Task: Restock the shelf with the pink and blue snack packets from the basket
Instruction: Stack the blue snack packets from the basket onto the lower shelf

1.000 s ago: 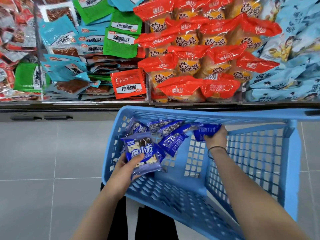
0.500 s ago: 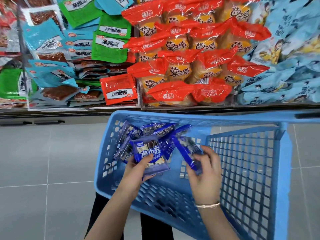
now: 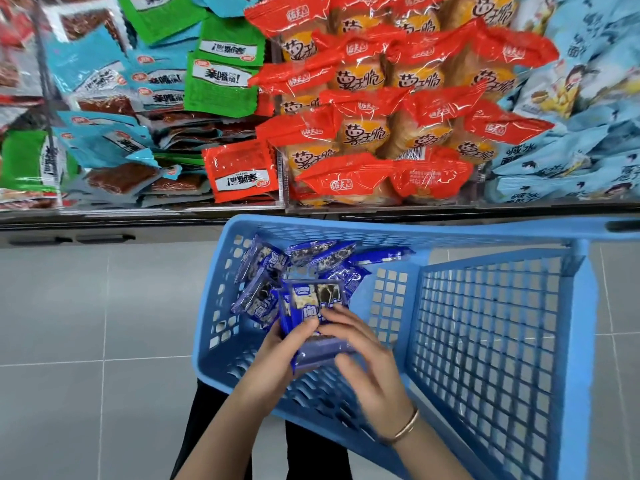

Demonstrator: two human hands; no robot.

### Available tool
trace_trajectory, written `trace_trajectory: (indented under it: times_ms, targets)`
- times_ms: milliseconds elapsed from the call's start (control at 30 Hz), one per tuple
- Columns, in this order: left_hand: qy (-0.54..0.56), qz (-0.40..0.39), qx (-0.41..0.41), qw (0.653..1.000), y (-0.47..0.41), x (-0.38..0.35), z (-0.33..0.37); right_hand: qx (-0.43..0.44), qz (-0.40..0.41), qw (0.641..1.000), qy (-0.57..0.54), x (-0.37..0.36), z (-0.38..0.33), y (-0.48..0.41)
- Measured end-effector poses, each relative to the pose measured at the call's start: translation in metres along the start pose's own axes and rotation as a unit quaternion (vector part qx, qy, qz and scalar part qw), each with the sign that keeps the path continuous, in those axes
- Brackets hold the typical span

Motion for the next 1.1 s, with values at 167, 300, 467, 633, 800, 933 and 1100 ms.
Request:
trace_trajectory:
  times_ms: [167, 300, 467, 633, 800, 933, 1100]
  targets:
    - [0.042, 0.035, -0.013, 0.998, 0.006, 0.02, 0.005, -0.152, 0.187, 0.96, -0.139, 0.022, 0.036, -0.026]
    - [0.055, 0.063, -0.043, 0.996, 0.011, 0.036, 0.019, -0.36, 0.424, 0.798, -0.233, 0.053, 0.087, -0.067]
    - [0.068, 0.084, -0.074, 0.991, 0.01, 0.049, 0.035, -0.441, 0.431, 0.728, -0.3, 0.068, 0.127, -0.107]
    - [0.043, 0.073, -0.073, 0.994, 0.006, 0.054, 0.035, -0.443, 0.468, 0.702, -0.303, 0.064, 0.144, -0.125]
    - [0.048, 0.072, -0.067, 0.994, 0.003, 0.055, 0.035, -0.399, 0.491, 0.709, -0.311, 0.063, 0.151, -0.124]
    - [0.052, 0.07, -0.068, 0.994, 0.005, 0.053, 0.036, -0.38, 0.477, 0.712, -0.347, 0.066, 0.154, -0.111]
    - [0.074, 0.074, -0.069, 0.992, 0.018, 0.05, 0.036, -0.399, 0.491, 0.702, -0.326, 0.065, 0.134, -0.072]
Point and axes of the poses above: each hand's wrist, its own y-axis away from the middle knuckle, its own x-axis out of the back of the hand, z = x × y, the point moved 2 cm from there along -y, towards the middle knuckle, and after that the axes turned 4 degrees about x, right-handed, at the moved point
